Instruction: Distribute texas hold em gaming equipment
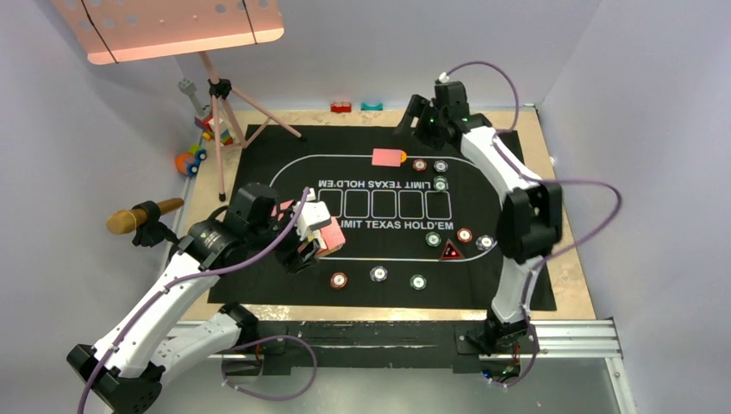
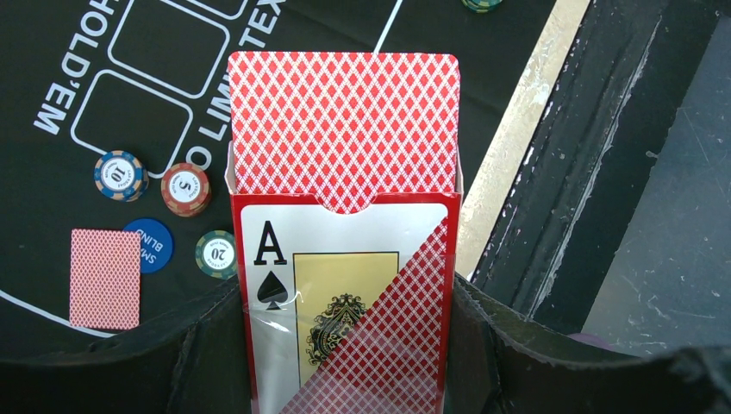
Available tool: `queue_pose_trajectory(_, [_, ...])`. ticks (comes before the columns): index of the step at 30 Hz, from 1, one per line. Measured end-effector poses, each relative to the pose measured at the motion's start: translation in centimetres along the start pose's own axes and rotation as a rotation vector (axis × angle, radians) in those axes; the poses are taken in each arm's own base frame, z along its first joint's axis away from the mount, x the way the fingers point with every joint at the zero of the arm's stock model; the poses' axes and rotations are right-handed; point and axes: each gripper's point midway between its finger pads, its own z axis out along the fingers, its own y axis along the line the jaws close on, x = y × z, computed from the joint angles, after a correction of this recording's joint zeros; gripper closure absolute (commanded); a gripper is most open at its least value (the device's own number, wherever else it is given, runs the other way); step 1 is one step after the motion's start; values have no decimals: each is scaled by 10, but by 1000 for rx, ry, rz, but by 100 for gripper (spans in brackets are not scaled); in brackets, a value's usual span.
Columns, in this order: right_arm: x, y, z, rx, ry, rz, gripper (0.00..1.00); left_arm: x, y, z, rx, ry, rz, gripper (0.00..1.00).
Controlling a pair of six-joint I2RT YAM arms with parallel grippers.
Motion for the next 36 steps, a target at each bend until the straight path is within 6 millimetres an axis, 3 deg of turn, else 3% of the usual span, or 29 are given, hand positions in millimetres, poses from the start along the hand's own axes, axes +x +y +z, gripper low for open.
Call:
queue_pose_trajectory(2, [2, 21, -42, -64, -30, -25, 13, 0, 0, 0, 0, 0, -1, 100])
queue_pose_trajectory(5, [31, 60, -105, -221, -32, -78, 11, 0, 0, 0, 0, 1, -1, 100])
queue_pose_trajectory(9, [111, 112, -180, -503, 84, -157, 8, 0, 1, 2, 2, 3, -3, 100])
queue_pose_trajectory(12, [158, 124, -207, -626, 189, -164, 7, 0, 2, 3, 2, 5, -4, 100])
queue_pose_trajectory(16, [195, 130, -214, -676, 302, -161, 6, 0, 2, 4, 3, 6, -6, 100])
queue_pose_trajectory(21, [222, 146, -218, -730, 376, -188, 4, 0, 2, 5, 3, 7, -7, 100])
queue_pose_trajectory(26, [251, 158, -210, -754, 455, -206, 3, -2, 3, 5, 2, 5, -6, 100])
queue_pose_trajectory(31, [272, 163, -200, -753, 507, -208, 17, -6, 4, 4, -2, -5, -2, 100])
queue_pose_trajectory(36, [273, 168, -196, -765, 530, -192, 29, -5, 4, 4, -2, -5, -2, 100])
